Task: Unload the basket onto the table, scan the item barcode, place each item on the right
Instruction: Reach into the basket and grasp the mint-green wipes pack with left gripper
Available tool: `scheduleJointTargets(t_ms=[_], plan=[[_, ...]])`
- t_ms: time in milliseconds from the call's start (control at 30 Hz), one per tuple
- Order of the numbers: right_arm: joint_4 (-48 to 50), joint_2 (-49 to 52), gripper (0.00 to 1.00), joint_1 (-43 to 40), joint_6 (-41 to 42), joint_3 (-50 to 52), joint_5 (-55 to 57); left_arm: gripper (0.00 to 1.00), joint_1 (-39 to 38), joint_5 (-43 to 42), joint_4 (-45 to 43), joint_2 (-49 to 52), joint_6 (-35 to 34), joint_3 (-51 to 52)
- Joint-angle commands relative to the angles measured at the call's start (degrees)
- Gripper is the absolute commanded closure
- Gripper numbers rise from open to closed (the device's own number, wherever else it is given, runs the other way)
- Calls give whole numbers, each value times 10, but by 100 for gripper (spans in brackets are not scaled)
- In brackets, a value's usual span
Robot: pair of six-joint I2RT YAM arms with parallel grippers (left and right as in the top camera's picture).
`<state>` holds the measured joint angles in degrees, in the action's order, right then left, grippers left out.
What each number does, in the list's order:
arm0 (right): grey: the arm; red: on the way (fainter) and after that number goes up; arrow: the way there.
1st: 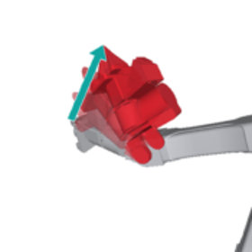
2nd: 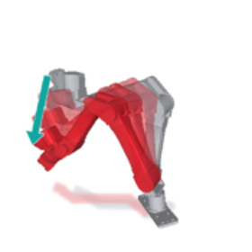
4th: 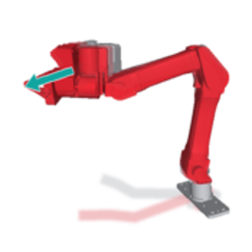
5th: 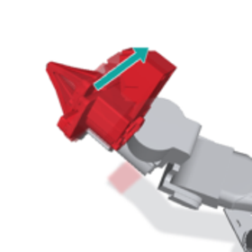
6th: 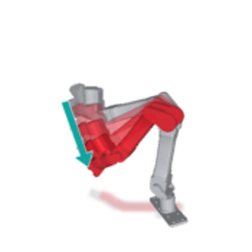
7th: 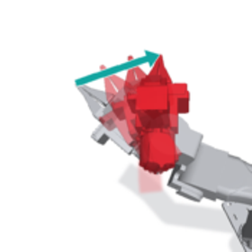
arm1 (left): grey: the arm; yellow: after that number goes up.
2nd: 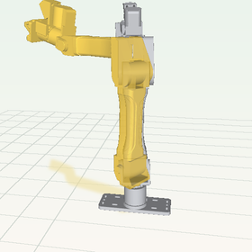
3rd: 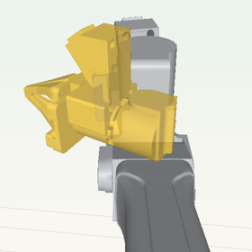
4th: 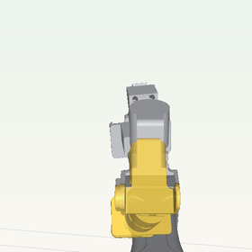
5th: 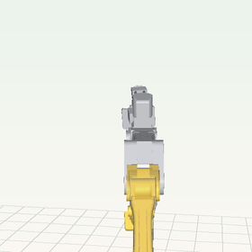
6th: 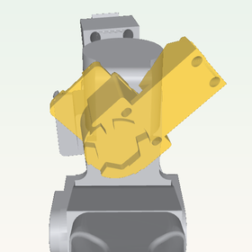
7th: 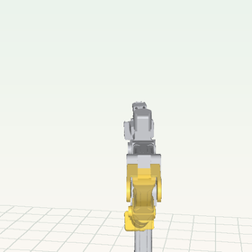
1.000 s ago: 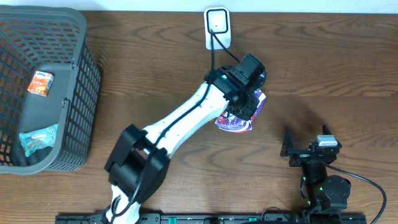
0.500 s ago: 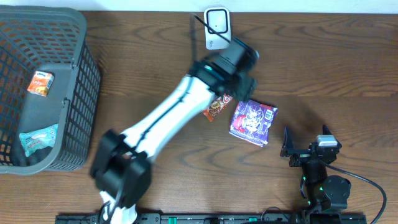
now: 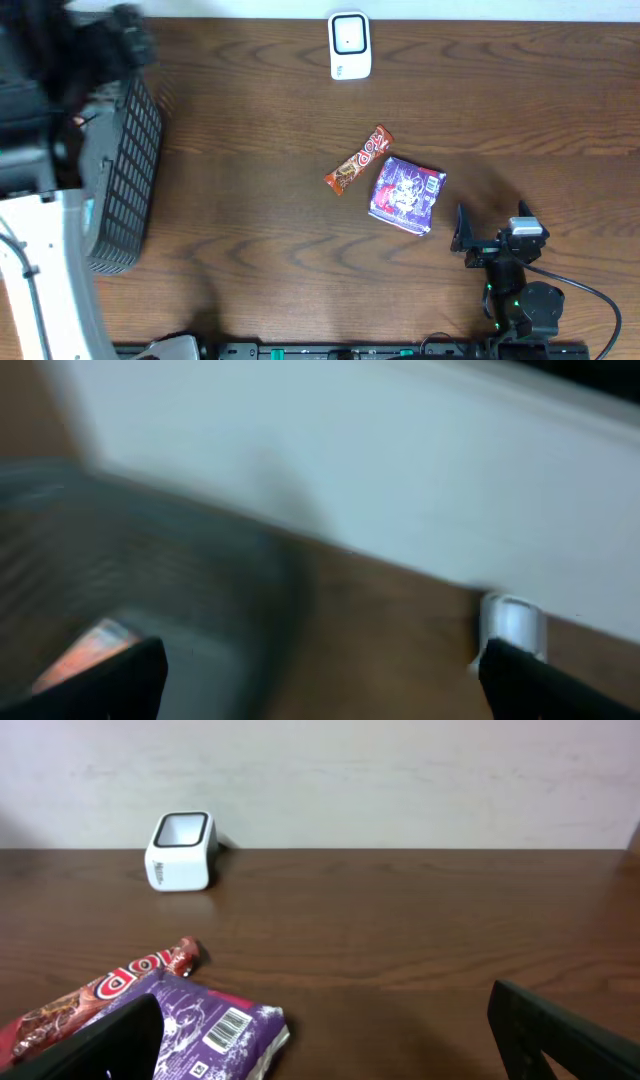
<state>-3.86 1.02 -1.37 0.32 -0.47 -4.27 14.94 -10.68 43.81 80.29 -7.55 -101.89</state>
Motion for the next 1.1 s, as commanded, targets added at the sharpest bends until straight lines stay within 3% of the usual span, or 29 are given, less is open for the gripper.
scheduleJointTargets(t_ms=[0, 167, 333, 1067], plan=[[-1, -2, 1, -8, -8, 2, -2, 1, 121, 36, 46, 26, -67, 24], [-1, -2, 1, -8, -8, 2, -2, 2, 186, 88, 92, 69, -178, 77], [-1, -2, 1, -8, -8, 2, -2, 2, 196, 260, 155, 137, -263, 121], [-1, -2, 1, -8, -8, 2, -2, 2, 196, 283, 157, 385, -273, 145]])
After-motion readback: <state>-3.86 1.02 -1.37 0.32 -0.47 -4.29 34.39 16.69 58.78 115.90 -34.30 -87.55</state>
